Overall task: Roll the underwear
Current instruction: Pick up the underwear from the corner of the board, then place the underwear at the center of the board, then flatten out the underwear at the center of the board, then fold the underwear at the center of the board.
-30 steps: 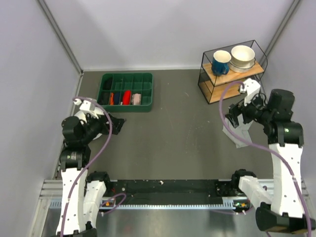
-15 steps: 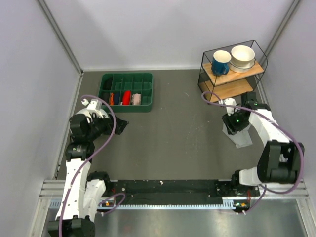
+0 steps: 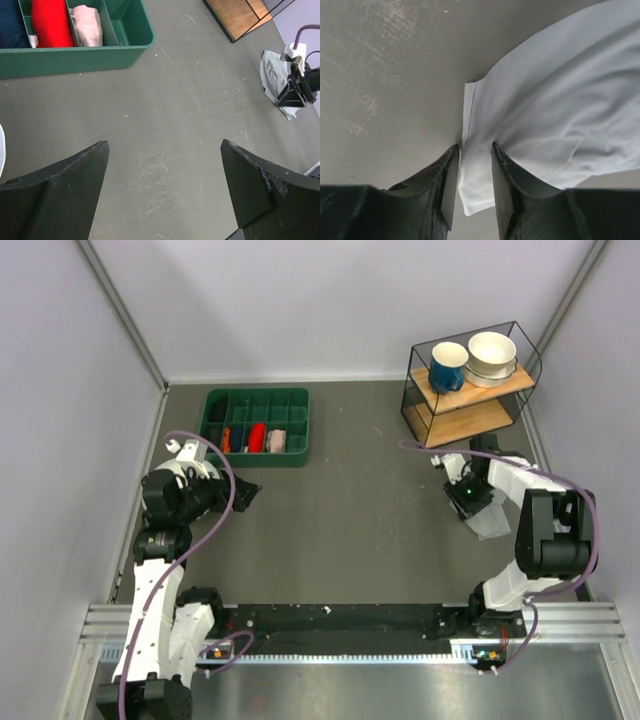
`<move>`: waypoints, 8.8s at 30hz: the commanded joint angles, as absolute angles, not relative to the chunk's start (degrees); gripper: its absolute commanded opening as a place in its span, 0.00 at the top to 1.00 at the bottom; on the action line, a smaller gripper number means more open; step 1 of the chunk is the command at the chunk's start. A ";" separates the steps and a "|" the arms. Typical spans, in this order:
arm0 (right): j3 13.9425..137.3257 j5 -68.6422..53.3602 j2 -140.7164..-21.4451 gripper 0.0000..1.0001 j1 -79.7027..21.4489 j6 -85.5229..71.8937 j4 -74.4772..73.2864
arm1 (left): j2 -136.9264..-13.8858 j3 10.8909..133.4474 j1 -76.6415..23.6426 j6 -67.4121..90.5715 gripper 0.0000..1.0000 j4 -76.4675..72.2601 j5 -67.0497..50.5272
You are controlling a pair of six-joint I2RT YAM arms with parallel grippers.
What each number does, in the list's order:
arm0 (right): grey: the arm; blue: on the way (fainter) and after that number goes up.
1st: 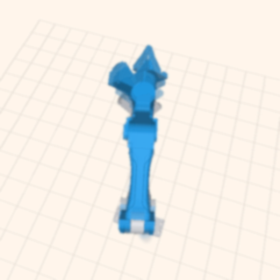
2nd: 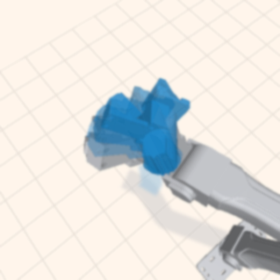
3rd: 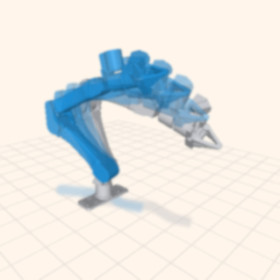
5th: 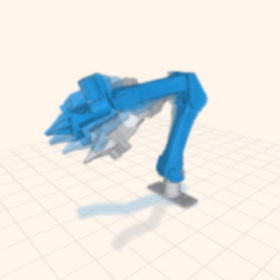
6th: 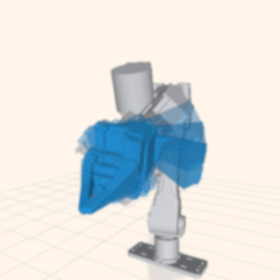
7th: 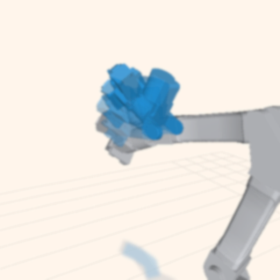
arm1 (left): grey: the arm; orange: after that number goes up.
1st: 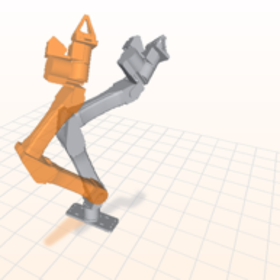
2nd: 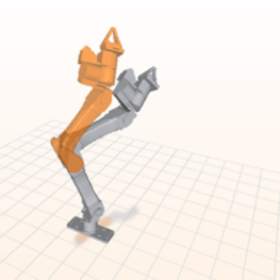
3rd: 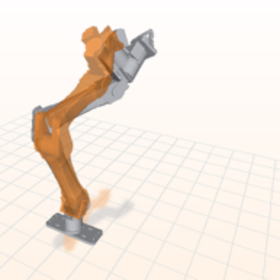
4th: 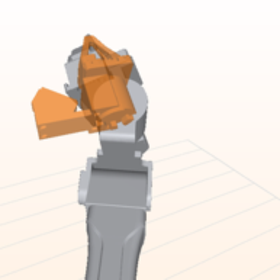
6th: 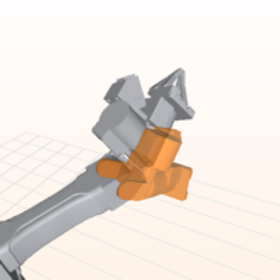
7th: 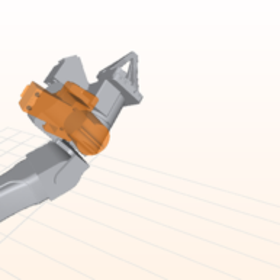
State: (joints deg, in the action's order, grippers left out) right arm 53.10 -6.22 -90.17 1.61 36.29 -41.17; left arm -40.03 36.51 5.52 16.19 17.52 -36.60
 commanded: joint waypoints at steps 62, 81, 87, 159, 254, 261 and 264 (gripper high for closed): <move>52.47 -31.30 -72.50 0.41 -23.70 50.28 -44.48 | -56.62 47.46 -32.87 7.39 0.06 27.50 -4.88; 58.71 -17.22 -93.52 0.68 -39.90 39.02 -38.23 | -38.58 42.80 -32.78 3.43 0.01 28.39 14.41; 62.13 -12.75 -94.22 0.96 -39.29 38.59 -39.37 | -38.85 42.71 -32.78 3.34 0.01 28.21 13.45; 65.66 -14.93 -92.22 0.60 -37.00 34.63 -37.53 | -39.37 42.45 -32.61 5.63 0.01 29.18 11.42; 59.95 -24.98 -85.60 0.60 -10.83 33.22 -45.79 | -57.56 45.08 -32.70 9.14 0.12 23.73 -20.65; 59.23 -21.72 -91.22 0.58 -2.03 33.05 -43.68 | -55.90 47.81 -32.70 4.31 0.12 29.70 -16.10; 59.50 -21.53 -93.60 0.59 -1.06 32.61 -43.42 | -54.32 47.38 -32.61 3.61 0.11 31.29 -13.37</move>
State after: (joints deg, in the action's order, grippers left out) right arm 58.46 -23.16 -91.31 -2.37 32.91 -44.64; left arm -57.06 45.21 -32.71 6.17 29.30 -16.34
